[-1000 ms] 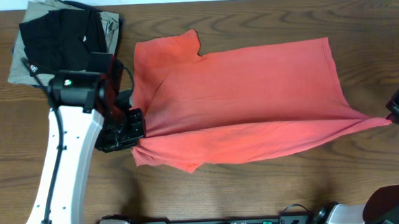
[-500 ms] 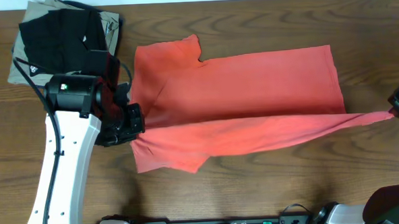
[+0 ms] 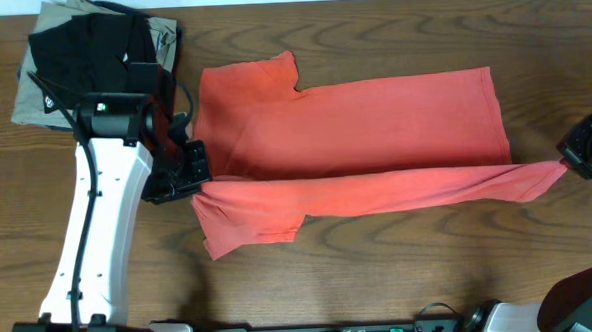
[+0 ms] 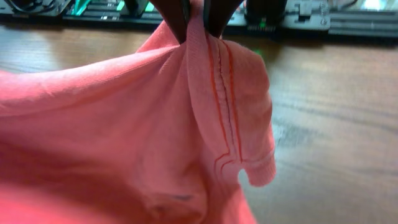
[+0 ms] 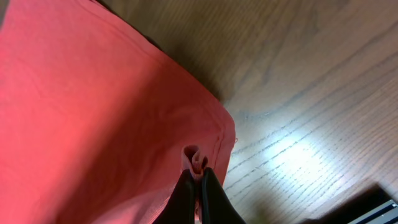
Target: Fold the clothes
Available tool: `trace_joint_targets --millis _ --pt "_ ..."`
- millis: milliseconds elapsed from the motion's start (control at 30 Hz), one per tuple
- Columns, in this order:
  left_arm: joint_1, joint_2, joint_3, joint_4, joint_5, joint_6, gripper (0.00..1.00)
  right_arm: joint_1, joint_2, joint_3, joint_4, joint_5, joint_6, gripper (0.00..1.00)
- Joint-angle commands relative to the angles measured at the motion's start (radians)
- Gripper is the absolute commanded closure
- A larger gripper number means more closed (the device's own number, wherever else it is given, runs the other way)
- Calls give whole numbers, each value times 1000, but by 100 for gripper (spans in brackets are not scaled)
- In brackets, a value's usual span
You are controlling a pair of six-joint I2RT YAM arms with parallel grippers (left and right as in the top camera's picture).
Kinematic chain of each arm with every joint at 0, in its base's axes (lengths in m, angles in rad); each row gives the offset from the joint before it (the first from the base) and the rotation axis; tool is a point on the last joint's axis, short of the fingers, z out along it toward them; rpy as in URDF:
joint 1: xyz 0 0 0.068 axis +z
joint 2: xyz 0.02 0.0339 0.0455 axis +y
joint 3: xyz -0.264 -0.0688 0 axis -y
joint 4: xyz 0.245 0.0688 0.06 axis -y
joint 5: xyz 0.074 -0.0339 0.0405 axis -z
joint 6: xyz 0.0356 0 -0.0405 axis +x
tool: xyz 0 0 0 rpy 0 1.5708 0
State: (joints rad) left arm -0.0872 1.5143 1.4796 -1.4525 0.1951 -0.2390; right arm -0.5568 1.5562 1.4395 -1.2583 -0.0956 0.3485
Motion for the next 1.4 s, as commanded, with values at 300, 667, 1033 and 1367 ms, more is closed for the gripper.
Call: trace_joint_targets --millis 300,667,1033,1367 --pt "25 8 -4 -44 -75 -19 94 20 -15 -34 52 9 86 99" --pt "25 31 -4 45 -75 -36 94 123 -15 -109 188 21 121 99" --pt "25 160 -4 44 -135 -55 94 135 -11 -120 296 148 127 99" --pt "25 197 -4 -1 -129 -54 94 138 -11 -120 366 144 130 99"
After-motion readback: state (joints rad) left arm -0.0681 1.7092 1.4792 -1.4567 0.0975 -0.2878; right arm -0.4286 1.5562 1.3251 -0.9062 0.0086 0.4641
